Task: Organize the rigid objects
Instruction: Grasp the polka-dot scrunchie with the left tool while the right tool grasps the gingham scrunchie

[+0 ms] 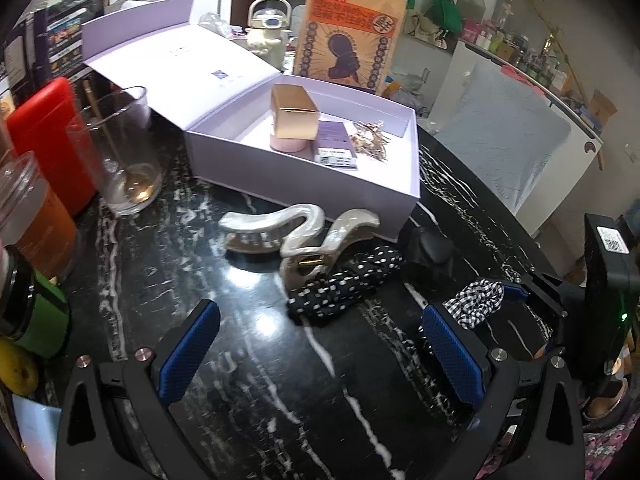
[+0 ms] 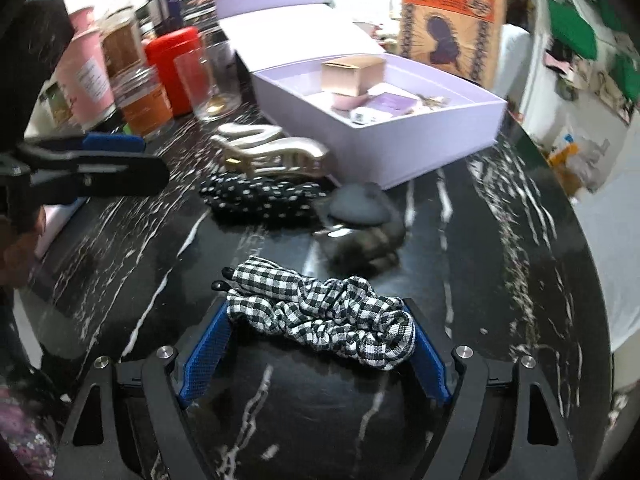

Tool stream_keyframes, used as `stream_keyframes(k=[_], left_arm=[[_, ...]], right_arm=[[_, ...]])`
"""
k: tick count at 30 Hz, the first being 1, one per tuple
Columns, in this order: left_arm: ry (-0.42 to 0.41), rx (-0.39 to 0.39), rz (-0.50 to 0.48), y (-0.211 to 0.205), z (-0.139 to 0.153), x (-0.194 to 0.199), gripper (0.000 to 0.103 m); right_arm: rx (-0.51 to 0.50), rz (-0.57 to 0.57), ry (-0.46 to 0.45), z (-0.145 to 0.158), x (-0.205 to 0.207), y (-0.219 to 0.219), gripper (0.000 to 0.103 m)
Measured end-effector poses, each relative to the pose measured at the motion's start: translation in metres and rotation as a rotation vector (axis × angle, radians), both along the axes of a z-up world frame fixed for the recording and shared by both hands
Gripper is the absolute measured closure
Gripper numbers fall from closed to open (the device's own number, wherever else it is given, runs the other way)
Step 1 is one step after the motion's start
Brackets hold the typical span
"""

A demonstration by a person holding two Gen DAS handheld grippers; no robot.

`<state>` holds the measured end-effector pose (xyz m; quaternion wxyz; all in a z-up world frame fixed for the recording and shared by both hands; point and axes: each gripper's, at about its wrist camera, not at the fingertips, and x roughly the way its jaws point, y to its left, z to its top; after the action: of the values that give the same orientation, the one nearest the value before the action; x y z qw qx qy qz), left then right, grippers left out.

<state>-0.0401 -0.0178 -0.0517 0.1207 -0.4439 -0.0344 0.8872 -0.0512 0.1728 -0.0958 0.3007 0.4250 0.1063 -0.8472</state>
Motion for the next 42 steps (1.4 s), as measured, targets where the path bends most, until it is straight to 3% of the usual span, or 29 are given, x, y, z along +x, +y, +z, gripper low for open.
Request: stream_keyframes(k=[8, 19, 23, 27, 36, 42], left_arm=[[-0.042, 0.021, -0.024, 0.026, -0.018, -0.018, 0.0], [-0.077, 0.049, 0.044, 0.035, -0.034, -0.039, 0.001], [-0.068, 0.014, 0.058, 0.037, -0.036, -0.043, 0.011], [-0.07, -0.015, 0.07, 0.035, -0.038, -0.045, 0.033], [-0.058, -0.052, 0.03, 0.04, -0.04, -0.034, 0.067], [-0.065, -0.053, -0.017, 0.042, -0.04, -0.019, 0.075]], right_arm=[[-0.022, -0.093, -0.005, 0.001, -0.004, 0.032, 0.02], [-0.056, -0.161, -0.014, 0.002, -0.011, 0.062, 0.02], [-0.064, -0.165, -0.014, 0.001, -0.011, 0.065, 0.02], [-0.072, -0.168, -0.022, 0.0, -0.012, 0.066, 0.02], [-0.081, -0.177, -0.026, -0.001, -0.011, 0.069, 0.02], [-0.079, -0.178, -0.027, -0.001, -0.011, 0.069, 0.02]])
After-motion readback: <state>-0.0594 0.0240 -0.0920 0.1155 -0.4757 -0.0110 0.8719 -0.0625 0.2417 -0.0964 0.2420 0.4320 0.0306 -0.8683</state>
